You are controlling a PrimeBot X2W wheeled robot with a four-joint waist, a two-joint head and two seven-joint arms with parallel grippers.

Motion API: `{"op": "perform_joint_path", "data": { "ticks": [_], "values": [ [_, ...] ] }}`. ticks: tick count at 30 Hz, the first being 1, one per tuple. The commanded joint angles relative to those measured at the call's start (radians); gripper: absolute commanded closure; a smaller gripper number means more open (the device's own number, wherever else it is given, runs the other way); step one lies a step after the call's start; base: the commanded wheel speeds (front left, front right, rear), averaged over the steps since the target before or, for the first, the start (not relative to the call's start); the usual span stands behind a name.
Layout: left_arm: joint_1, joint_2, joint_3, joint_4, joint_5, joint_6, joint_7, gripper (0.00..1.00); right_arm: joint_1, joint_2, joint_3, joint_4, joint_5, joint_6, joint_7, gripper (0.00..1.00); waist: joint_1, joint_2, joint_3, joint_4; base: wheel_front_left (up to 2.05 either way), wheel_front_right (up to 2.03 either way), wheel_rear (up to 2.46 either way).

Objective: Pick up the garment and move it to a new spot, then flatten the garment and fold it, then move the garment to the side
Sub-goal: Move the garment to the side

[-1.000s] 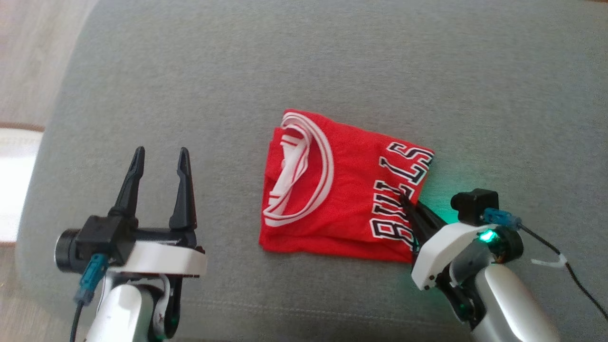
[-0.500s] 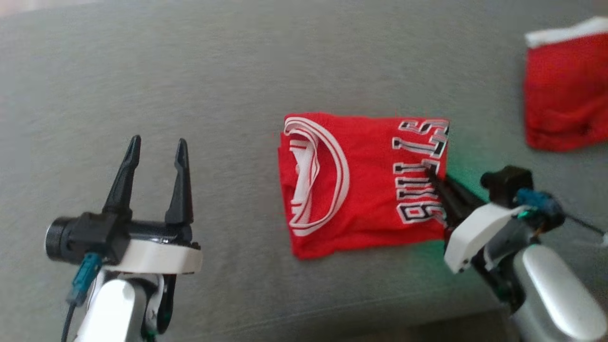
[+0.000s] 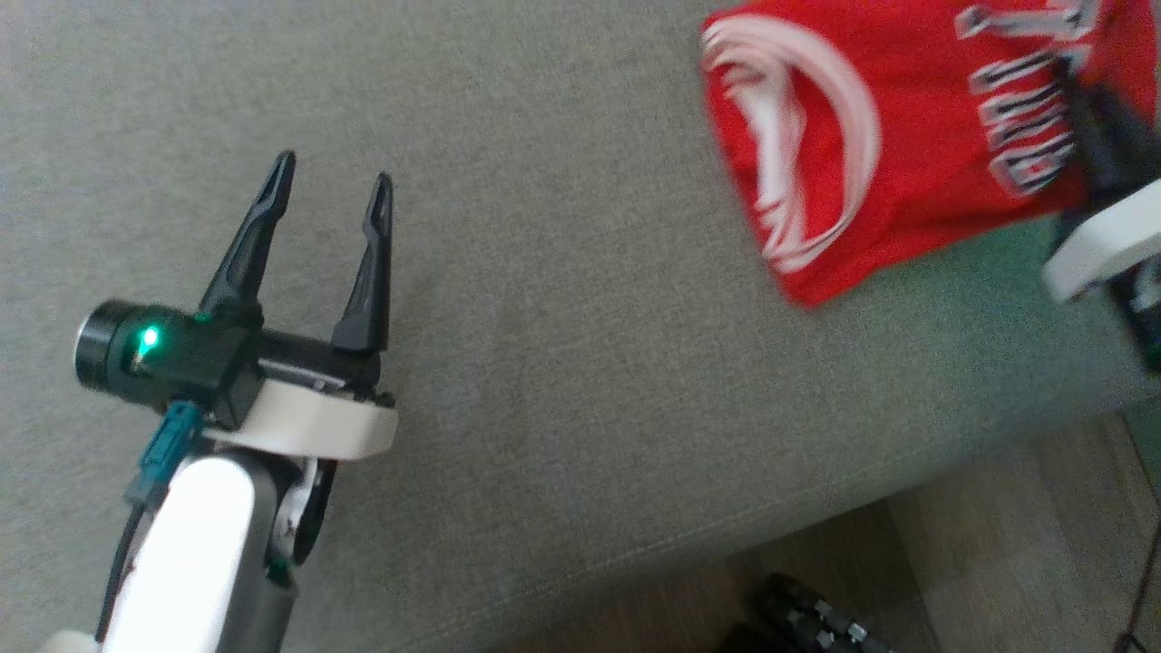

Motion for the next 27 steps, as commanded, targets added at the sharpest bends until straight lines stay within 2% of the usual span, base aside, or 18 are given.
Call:
{"op": "perform_joint_path", "data": {
  "ticks": [1, 3, 6, 12, 18, 19, 20, 21, 27],
  "values": [
    [-0.044, 0.018, 0.019, -0.044, 0.01, -0.005, 0.006, 0.0, -0.021, -0.045, -0.015, -0.023, -0.006, 0.004, -0.012, 1.0, -0.0002, 0.0, 0.044, -0.019, 0.0, 0.0, 0.0],
    [-0.072, 0.026, 0.005, -0.055, 0.022, -0.014, 0.02, 0.0, -0.052, -0.087, -0.065, -0.017, -0.014, 0.004, -0.02, 1.0, -0.0002, 0.0, 0.078, -0.02, 0.0, 0.0, 0.0],
    [-0.098, 0.034, -0.005, -0.072, 0.034, -0.022, 0.032, 0.0, -0.064, -0.098, -0.123, -0.028, -0.017, 0.004, -0.024, 1.0, -0.0002, 0.0, 0.108, -0.025, 0.0, 0.0, 0.0],
    [-0.139, 0.05, -0.015, -0.109, 0.054, -0.028, 0.049, 0.0, -0.066, -0.079, -0.223, -0.04, -0.033, 0.004, -0.02, 1.0, -0.0002, 0.0, 0.147, -0.036, 0.0, 0.0, 0.0],
    [-0.18, 0.056, -0.035, -0.132, 0.07, -0.039, 0.059, 0.0, -0.086, -0.052, -0.301, 0.027, -0.085, 0.004, -0.046, 1.0, -0.0002, 0.0, 0.171, -0.035, 0.0, 0.0, 0.0],
    [-0.186, 0.055, -0.039, -0.134, 0.071, -0.041, 0.06, 0.0, -0.091, -0.047, -0.312, 0.044, -0.099, 0.004, -0.052, 0.88, -0.0002, 0.0, 0.174, -0.034, 0.0, 0.0, 0.0],
    [-0.192, 0.053, -0.043, -0.134, 0.071, -0.042, 0.061, 0.0, -0.097, -0.042, -0.32, 0.058, -0.114, 0.004, -0.063, 0.58, -0.0002, 0.0, 0.177, -0.033, 0.0, 0.0, 0.0],
    [-0.197, 0.051, -0.046, -0.135, 0.072, -0.042, 0.061, 0.0, -0.104, -0.035, -0.327, 0.071, -0.125, 0.004, -0.078, 0.0, -0.0002, 0.0, 0.179, -0.032, 0.0, 0.0, 0.0],
    [-0.211, 0.042, -0.058, -0.127, 0.069, -0.042, 0.054, 0.0, -0.143, -0.007, -0.374, 0.154, -0.186, 0.004, -0.145, 0.0, -0.0002, 0.0, 0.185, -0.025, 0.0, 0.0, 0.0]
  ]
}}
